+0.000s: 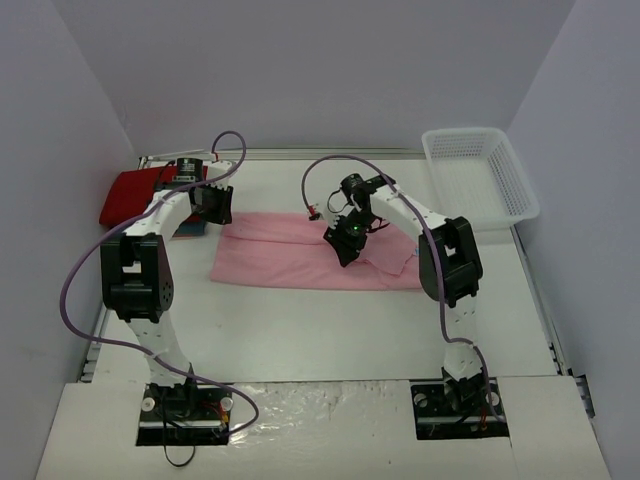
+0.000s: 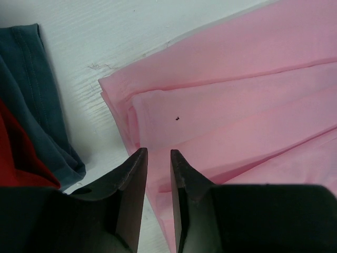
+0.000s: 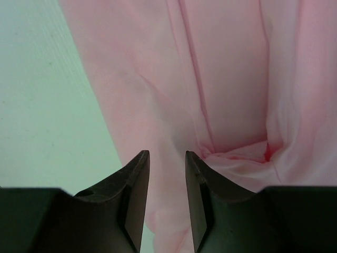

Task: Fold and stack the t-shirts
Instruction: Fold the other side of the tshirt into a rectangle

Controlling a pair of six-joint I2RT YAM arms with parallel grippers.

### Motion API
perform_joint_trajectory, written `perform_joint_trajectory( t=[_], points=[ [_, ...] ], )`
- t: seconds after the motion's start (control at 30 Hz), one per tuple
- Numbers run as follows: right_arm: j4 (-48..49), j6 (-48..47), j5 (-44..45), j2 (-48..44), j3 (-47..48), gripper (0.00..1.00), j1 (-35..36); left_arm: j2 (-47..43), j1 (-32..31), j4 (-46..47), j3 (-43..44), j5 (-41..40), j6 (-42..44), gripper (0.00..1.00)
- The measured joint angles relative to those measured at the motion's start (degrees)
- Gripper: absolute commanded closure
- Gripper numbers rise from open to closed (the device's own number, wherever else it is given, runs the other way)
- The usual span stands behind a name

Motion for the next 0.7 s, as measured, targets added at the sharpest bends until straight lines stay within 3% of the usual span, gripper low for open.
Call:
perform_joint_trajectory(
  t=[0.4, 0.7],
  points=[
    [0.00, 0.11, 3.02, -2.25, -1.05, 0.69, 1.51, 0.00, -0.02, -0.26, 0.02, 1.31, 0.59, 0.76],
    [0.07, 0.26, 3.76, -5.79, -1.22, 0.68, -3.54, 4.46, -0.68, -2.71, 6.01, 2.38, 3.30, 0.76]
  ],
)
